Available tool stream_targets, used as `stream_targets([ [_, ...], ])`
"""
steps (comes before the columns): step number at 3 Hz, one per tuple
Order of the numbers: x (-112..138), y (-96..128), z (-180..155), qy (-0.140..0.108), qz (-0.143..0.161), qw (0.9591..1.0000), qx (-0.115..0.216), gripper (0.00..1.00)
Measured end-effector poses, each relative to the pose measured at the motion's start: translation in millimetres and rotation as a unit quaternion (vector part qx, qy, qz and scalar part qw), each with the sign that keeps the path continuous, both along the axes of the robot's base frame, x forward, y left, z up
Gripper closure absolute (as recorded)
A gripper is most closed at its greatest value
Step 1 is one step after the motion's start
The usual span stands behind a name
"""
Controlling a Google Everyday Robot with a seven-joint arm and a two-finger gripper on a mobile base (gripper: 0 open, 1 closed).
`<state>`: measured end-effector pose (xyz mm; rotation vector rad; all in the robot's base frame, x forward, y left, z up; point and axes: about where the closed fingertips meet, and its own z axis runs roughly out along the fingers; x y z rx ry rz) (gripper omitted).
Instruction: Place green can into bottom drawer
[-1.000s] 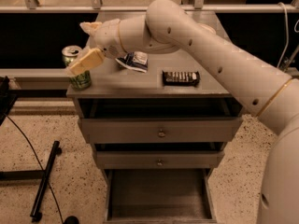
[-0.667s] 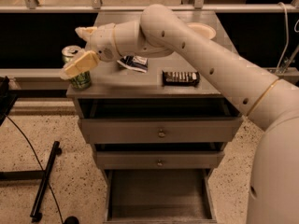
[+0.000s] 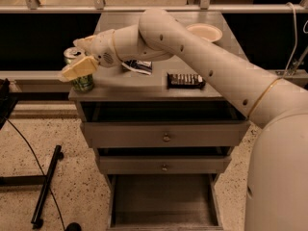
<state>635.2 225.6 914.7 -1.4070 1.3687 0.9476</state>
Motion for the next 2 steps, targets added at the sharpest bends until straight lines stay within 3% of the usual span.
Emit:
stream_targets([
  [1,-1,-5,0,0.014,-0.002,0.9999,0.008,0.41],
  [2,-9,-24,0,0.037,0.007,0.9985,0.039,0.64],
])
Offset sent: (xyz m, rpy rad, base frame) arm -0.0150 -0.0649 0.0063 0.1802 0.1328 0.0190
